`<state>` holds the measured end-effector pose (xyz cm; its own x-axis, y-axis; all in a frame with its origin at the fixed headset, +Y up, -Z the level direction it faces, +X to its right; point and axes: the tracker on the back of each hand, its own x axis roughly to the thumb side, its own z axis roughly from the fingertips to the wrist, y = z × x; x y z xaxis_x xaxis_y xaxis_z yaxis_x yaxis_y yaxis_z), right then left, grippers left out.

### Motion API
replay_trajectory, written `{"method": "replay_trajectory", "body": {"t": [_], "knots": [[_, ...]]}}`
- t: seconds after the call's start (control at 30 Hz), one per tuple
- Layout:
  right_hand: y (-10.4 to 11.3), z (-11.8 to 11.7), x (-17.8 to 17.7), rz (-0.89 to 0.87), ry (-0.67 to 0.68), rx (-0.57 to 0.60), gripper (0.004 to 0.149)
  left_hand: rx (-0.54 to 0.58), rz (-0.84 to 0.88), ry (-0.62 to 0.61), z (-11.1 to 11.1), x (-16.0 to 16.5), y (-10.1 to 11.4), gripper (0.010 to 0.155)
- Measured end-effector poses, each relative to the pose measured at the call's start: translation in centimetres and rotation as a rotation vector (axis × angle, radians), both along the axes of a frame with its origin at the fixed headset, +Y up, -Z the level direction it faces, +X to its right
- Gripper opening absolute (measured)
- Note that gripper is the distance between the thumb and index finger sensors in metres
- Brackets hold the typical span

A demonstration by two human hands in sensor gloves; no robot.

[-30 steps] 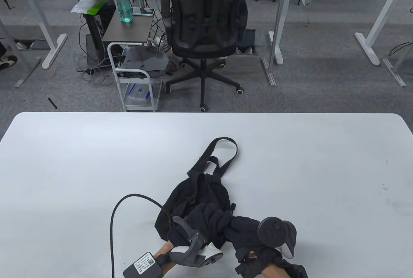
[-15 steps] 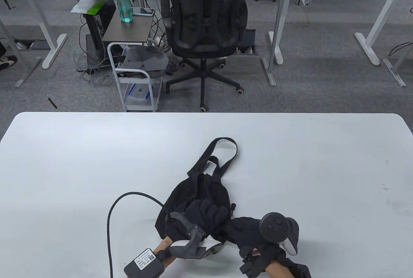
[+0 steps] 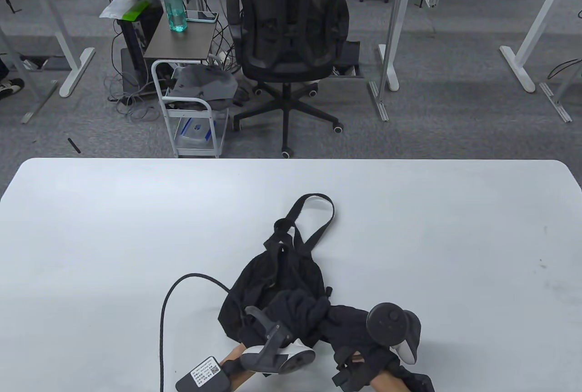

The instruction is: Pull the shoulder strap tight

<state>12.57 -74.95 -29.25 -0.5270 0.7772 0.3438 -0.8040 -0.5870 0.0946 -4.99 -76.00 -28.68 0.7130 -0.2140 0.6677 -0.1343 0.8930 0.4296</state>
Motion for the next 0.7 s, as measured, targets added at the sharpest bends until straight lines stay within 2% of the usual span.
{"method": "replay_trajectory", "body": {"t": [0.13, 0.3, 0.53, 0.7], "knots": [[-0.2, -0.1, 0.0, 0.007, 0.009, -0.019, 0.037, 0.004, -0.029, 0.013, 0.0, 0.3, -0.3, 0.064], [-0.3, -0.4, 0.2, 0.005, 0.024, -0.060, 0.036, 0.089, -0.100, 0.017, -0.3, 0.4, -0.9, 0.065], [0.1, -0.3, 1.5, -0.010, 0.011, -0.076, 0.036, 0.013, -0.072, 0.088, -2.3, -1.5, -1.0, 0.065], [0.0, -0.2, 1.6, -0.017, 0.029, -0.086, 0.037, 0.070, -0.080, 0.052, -1.5, -1.4, -0.9, 0.064]]}}
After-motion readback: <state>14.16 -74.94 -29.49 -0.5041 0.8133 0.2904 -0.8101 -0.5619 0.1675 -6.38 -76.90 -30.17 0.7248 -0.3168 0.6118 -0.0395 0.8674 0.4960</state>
